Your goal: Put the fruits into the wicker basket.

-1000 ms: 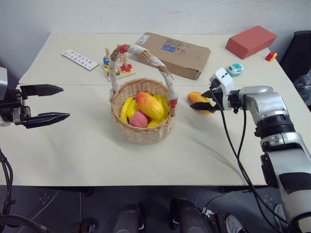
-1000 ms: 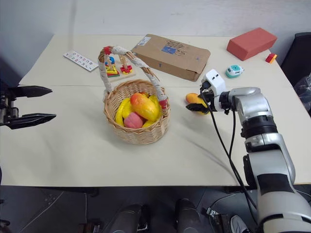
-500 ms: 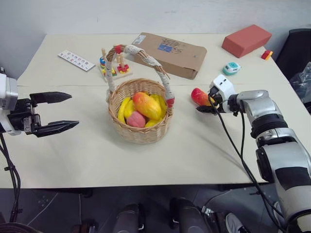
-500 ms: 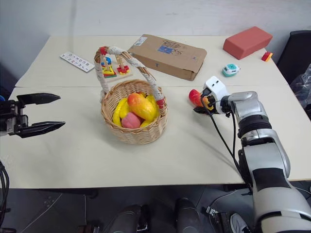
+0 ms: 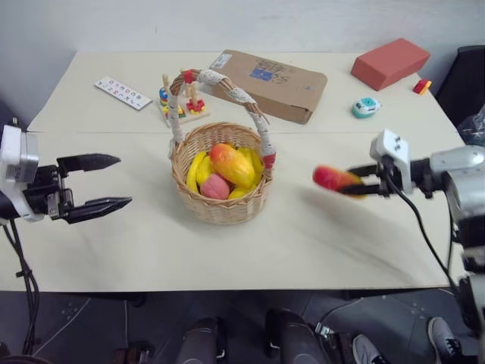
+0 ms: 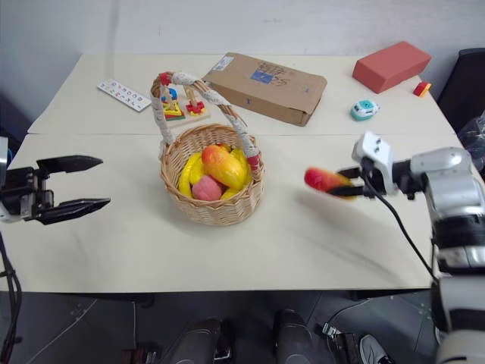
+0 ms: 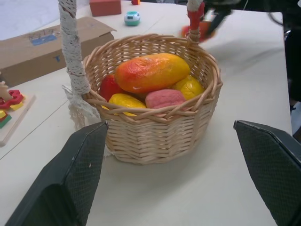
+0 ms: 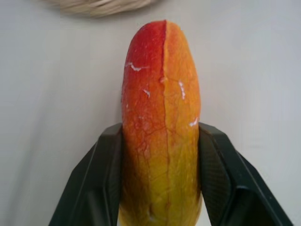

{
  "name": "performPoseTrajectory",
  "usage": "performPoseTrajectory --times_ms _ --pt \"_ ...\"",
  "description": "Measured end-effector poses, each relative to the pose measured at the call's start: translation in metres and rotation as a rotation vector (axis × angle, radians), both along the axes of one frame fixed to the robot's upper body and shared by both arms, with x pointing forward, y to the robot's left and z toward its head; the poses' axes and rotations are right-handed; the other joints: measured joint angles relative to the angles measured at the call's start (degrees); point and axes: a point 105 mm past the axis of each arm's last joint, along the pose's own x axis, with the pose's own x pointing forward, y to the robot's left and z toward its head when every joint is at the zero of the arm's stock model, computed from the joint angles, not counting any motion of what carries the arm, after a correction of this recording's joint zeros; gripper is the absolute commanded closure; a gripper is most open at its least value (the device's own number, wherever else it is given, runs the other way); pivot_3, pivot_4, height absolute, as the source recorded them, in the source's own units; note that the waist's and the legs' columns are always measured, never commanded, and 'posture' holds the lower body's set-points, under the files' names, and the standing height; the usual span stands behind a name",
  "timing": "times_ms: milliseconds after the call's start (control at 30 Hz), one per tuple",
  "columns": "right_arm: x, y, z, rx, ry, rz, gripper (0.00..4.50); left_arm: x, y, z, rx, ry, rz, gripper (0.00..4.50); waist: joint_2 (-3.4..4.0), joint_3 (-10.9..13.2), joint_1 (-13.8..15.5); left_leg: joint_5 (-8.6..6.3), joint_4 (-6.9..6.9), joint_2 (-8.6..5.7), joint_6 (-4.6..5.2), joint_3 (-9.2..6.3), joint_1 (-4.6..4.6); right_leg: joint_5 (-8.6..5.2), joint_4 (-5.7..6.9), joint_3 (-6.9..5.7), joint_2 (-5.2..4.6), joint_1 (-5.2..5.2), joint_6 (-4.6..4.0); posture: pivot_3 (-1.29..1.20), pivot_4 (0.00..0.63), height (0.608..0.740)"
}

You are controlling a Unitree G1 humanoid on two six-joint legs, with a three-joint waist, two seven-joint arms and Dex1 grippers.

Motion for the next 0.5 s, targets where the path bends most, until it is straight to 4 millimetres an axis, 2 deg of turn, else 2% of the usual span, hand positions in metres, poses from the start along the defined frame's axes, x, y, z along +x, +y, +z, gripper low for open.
performPoseTrajectory --times_ms 67,100,133,167,233,333,400,500 --pt "-0.02 0.025 0.01 0.067 0.044 0.075 2.72 -0.001 0.0 -0.005 -0.014 0.016 0.005 0.0 0.0 0.0 -0.19 0.03 0.0 0.13 -0.05 0.18 0.23 0.01 -0.02 0.04 0.01 0.13 0.01 0.0 0.15 0.74" --pt "-0.032 0.045 0.017 0.104 0.062 0.144 2.72 -0.001 -0.001 -0.006 -0.017 0.018 0.003 0.0 -0.03 0.0 -0.25 0.01 0.0 0.2 -0.14 0.19 0.36 0.01 -0.06 0.05 0.02 0.2 0.01 0.0 0.15 0.74" --pt "-0.039 0.057 0.021 0.13 0.072 0.176 2.72 -0.001 -0.002 -0.006 -0.017 0.015 0.001 0.0 -0.03 0.0 -0.15 -0.02 0.0 0.24 -0.2 0.16 0.39 0.0 -0.11 0.04 0.01 0.19 0.0 0.0 0.15 0.74" --pt "-0.042 0.077 0.029 0.18 0.065 0.195 2.72 -0.001 -0.002 -0.006 -0.019 0.014 0.003 0.0 -0.06 -0.02 -0.14 -0.08 -0.01 0.32 -0.32 0.16 0.48 0.0 -0.09 0.07 0.06 0.21 -0.06 0.0 0.15 0.74" --pt "-0.04 0.112 0.038 0.265 0.04 0.203 2.72 -0.001 -0.002 -0.006 -0.025 0.01 0.007 0.0 -0.06 -0.02 -0.09 -0.09 -0.03 0.37 -0.43 0.16 0.48 0.0 -0.02 0.09 0.07 0.13 -0.2 0.0 0.15 0.74" --pt "-0.034 0.175 0.05 0.393 0.002 0.173 2.72 0.001 -0.005 -0.007 -0.035 0.006 0.004 0.0 -0.06 -0.03 0.01 0.02 -0.08 0.4 -0.62 0.16 0.32 -0.08 0.45 0.08 0.12 -0.21 -0.43 0.0 0.15 0.74" --pt "-0.028 0.196 0.057 0.437 -0.023 0.12 2.72 0.002 -0.005 -0.007 -0.039 0.004 0.011 0.0 -0.06 -0.03 0.26 0.02 -0.08 0.38 -0.62 0.05 0.19 -0.1 0.52 -0.03 0.17 -0.25 -0.48 0.0 0.15 0.74" --pt "-0.016 0.212 0.067 0.425 -0.136 0.034 2.72 0.003 -0.005 -0.007 -0.044 0.009 0.025 0.0 -0.14 -0.08 0.23 -0.1 -0.07 0.07 -0.38 -0.07 0.06 -0.1 0.48 -0.01 0.08 -0.25 -0.48 0.0 0.15 0.74"
